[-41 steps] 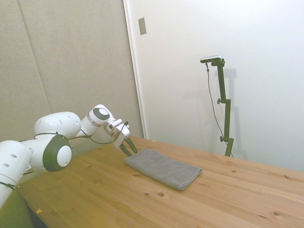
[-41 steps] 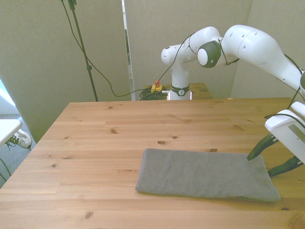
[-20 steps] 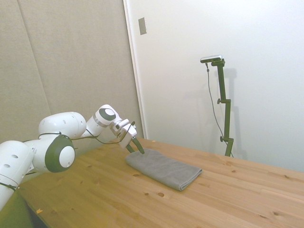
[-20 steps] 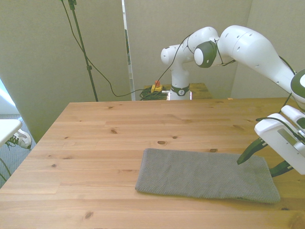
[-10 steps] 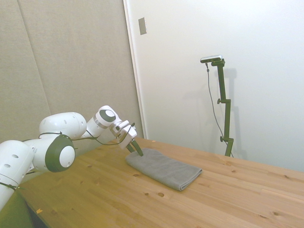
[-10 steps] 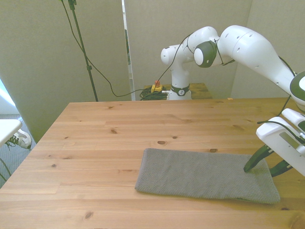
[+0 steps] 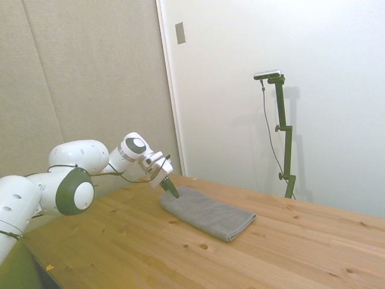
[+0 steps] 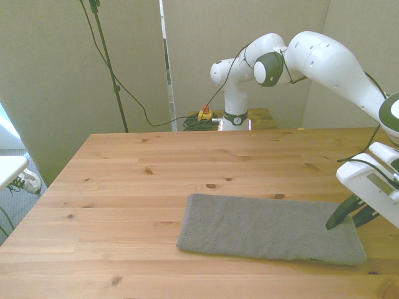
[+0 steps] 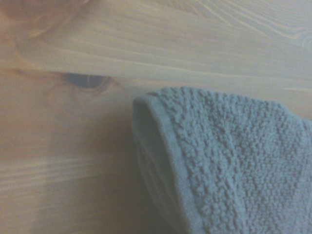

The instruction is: Fold the towel

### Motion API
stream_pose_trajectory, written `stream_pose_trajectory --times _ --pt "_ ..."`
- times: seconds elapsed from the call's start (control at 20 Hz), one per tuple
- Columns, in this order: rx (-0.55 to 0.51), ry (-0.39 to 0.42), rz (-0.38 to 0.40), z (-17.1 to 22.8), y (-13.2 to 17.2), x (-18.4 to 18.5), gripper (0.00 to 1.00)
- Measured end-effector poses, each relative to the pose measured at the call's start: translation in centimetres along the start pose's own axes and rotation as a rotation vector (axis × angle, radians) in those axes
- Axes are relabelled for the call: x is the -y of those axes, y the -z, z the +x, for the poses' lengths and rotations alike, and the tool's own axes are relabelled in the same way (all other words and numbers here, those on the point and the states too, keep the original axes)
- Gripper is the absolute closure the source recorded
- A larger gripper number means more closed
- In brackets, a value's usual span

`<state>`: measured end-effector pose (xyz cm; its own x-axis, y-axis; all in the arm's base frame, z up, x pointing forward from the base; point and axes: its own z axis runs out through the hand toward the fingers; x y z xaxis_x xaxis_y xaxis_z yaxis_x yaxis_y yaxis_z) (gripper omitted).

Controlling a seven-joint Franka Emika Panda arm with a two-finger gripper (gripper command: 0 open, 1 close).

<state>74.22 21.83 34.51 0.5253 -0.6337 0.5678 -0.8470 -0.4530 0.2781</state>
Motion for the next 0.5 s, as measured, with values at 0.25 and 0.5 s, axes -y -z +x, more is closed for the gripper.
stream_pose_trajectory --times 0.25,0.5 --pt "0.012 -0.018 0.036 3.3 3.1 -3.2 1.00" --pt "0.046 -0.054 0.065 7.6 3.3 -7.8 1.00"
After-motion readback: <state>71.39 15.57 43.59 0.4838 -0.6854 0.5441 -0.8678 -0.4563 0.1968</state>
